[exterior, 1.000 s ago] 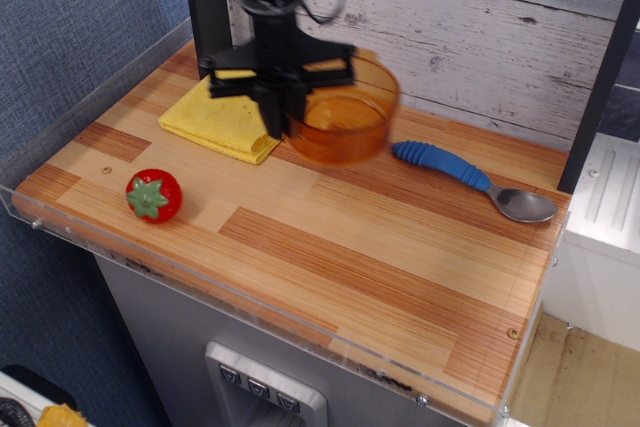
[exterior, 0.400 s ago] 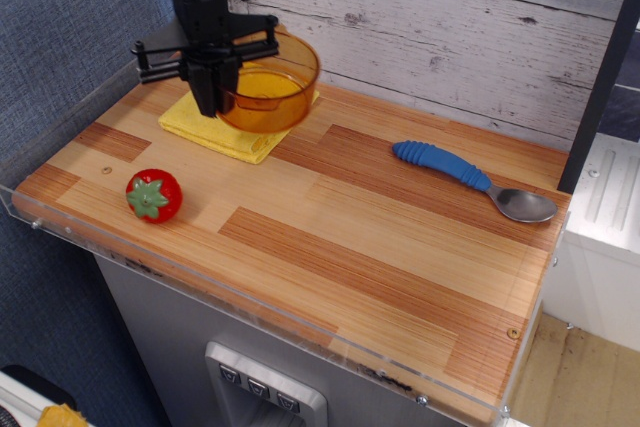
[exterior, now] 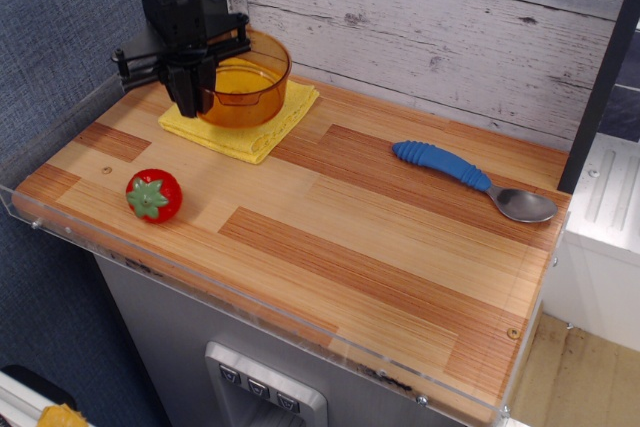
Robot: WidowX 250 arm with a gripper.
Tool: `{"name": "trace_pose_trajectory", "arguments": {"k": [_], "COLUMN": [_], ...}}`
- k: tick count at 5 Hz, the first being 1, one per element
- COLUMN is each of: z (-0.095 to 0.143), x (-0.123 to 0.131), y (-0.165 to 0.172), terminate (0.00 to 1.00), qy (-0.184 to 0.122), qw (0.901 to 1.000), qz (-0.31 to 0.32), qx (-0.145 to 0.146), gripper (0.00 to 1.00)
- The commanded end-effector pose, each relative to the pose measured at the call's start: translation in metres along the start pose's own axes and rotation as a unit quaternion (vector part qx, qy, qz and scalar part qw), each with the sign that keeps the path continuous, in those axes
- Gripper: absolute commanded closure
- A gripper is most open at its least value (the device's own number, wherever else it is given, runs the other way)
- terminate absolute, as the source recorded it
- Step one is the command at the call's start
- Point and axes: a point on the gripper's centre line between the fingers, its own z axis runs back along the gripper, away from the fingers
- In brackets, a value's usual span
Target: Put the pot on top of the napkin.
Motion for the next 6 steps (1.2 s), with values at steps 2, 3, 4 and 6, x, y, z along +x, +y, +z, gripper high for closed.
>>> {"name": "trace_pose_trajectory", "arguments": {"k": [2, 3, 4, 6], "z": [-0.008, -0.010, -0.015, -0.004], "x": [0.022, 0.023, 0.022, 0.019], "y": [0.010, 0.010, 0.009, 0.012], "terminate": [0.00, 0.00, 0.00, 0.00], "qy": [-0.021, -0.026, -0.013, -0.009], "qw": [0.9963, 0.9934, 0.9937, 0.9933], "qz": [0.077, 0.103, 0.102, 0.101], "qx": [-0.031, -0.042, -0.045, -0.055], "gripper": [1.00, 1.00, 1.00, 0.00]}}
